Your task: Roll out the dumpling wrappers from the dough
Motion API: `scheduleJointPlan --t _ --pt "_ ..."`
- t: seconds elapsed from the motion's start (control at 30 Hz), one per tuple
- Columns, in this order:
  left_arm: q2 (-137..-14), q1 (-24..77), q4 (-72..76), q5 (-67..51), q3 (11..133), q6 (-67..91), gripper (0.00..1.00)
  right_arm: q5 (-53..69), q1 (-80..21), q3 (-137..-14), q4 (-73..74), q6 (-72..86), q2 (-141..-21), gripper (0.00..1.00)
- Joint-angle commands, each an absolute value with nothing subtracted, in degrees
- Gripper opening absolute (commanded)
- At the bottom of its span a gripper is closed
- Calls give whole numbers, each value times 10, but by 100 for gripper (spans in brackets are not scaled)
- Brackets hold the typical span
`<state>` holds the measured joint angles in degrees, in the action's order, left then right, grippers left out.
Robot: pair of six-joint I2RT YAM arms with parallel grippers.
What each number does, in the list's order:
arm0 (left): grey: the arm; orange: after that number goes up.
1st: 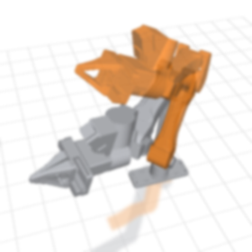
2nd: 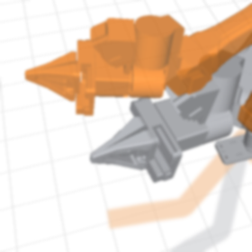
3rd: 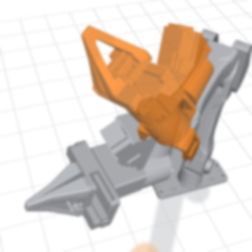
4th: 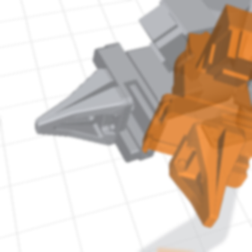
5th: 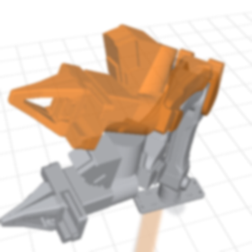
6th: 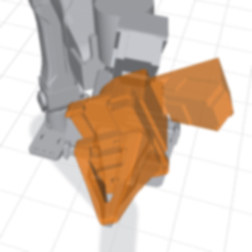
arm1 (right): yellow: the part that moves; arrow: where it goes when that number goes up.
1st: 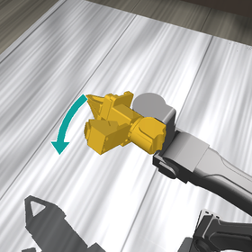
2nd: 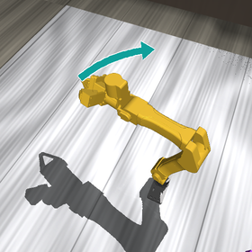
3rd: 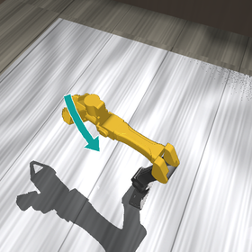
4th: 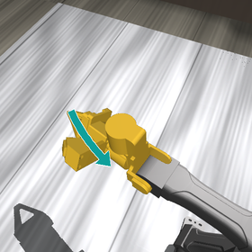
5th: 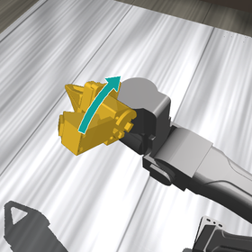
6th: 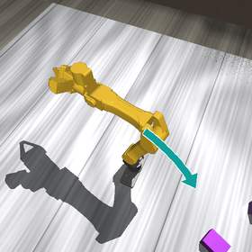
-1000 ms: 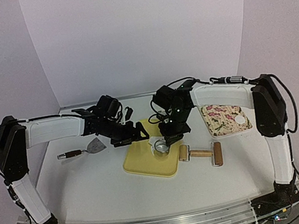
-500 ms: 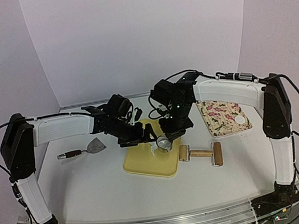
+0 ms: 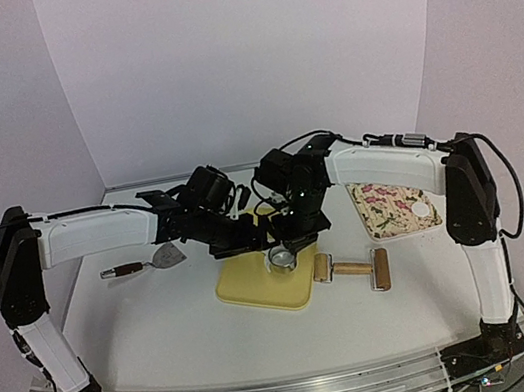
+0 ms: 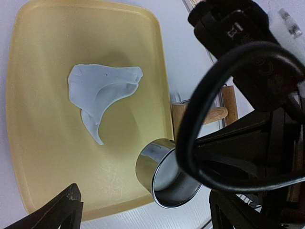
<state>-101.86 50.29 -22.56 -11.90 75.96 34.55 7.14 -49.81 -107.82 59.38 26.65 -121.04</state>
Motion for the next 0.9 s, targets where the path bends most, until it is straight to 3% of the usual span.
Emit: scheduleJointPlan --t 0.0,0.2,0.87 --pt "-1008 506 -244 -108 781 346 92 66 -502 -1111 590 271 -1220 0" --pt "-1060 506 -289 -103 826 346 80 73 -504 -1120 589 275 -1215 0" --pt "-1142 513 -394 -62 881 354 74 74 -513 -1135 589 318 -1230 0"
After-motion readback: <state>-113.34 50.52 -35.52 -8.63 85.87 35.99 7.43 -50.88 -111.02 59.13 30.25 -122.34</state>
